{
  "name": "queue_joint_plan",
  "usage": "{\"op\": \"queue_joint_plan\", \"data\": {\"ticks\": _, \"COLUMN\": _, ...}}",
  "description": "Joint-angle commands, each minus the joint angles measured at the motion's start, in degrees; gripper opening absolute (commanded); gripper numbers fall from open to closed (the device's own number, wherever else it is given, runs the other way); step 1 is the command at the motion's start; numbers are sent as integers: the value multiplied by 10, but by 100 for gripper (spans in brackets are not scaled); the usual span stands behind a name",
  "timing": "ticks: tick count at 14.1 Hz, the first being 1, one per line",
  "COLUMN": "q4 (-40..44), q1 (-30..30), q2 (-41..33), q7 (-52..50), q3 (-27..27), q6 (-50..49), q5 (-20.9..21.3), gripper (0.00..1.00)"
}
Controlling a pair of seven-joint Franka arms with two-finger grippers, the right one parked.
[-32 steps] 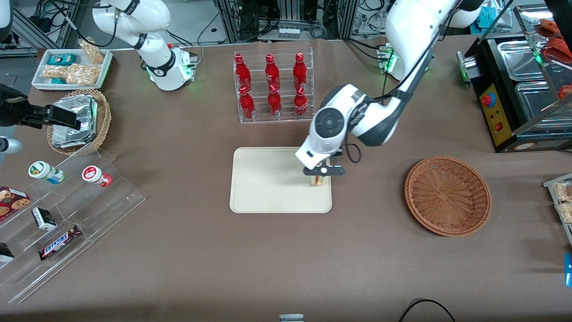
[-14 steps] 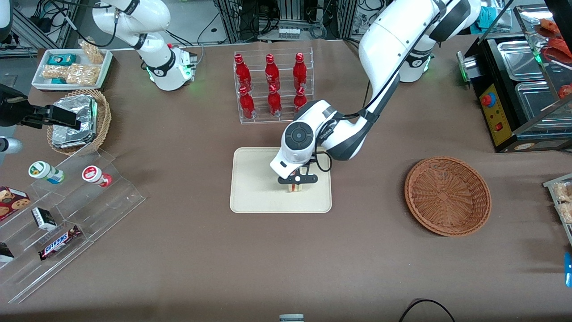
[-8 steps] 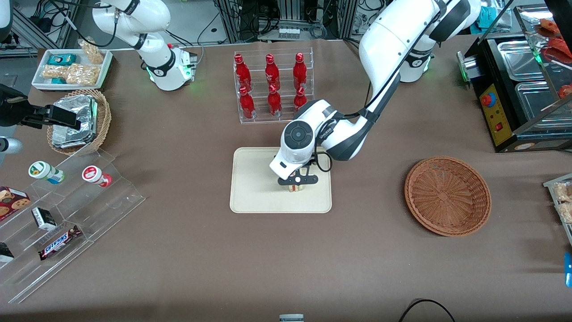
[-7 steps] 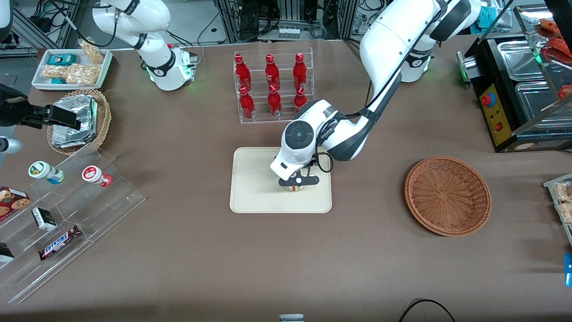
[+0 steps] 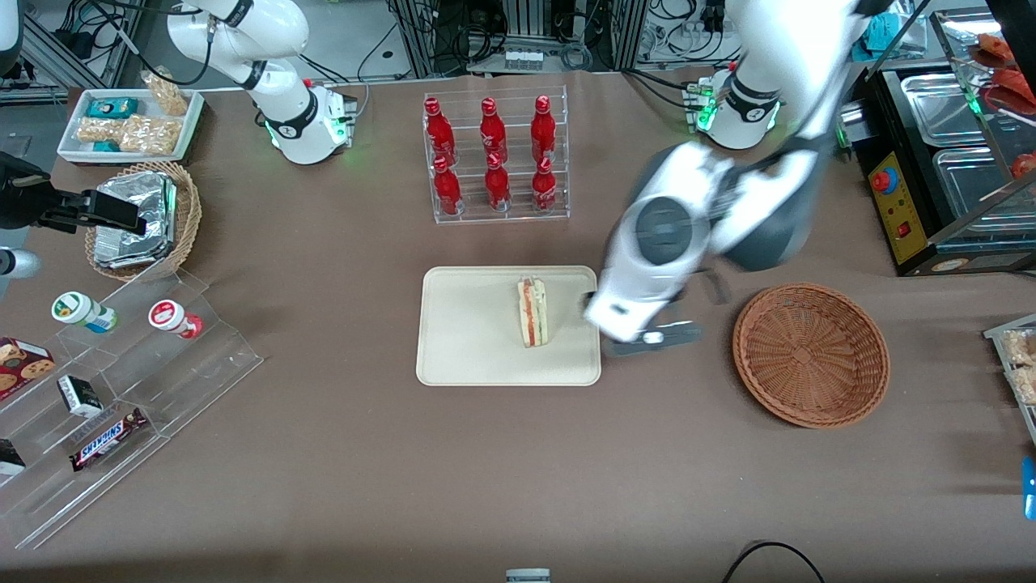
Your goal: Place sandwich from basket to tray
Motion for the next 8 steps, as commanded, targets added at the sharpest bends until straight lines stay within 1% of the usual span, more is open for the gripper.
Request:
{"op": "queue_joint_plan", "data": {"ticks": 1, "q4": -31, "q1": 70, "q2": -79, "q7": 73, "q3": -2, "q6": -86, "q5": -16, "gripper": 100}}
{"op": "queue_joint_plan", "data": {"ticks": 5, "q4": -25, "q1": 189, "q2": -150, "q7": 228, "q3": -2, "q6": -204, "q5": -14, "gripper": 100}}
{"op": "queue_joint_plan", "data": {"ticks": 7, "q4": -8, "q1": 220, "q2": -166, "q7": 255, "q3": 1, "q6": -226, "q5": -5, "gripper": 100}}
{"op": "queue_joint_plan", "data": {"ticks": 8, "q4": 4, "q1": 226, "q2": -166, "q7": 254, "q3": 1, "q6": -245, "q5": -5, "gripper": 100}}
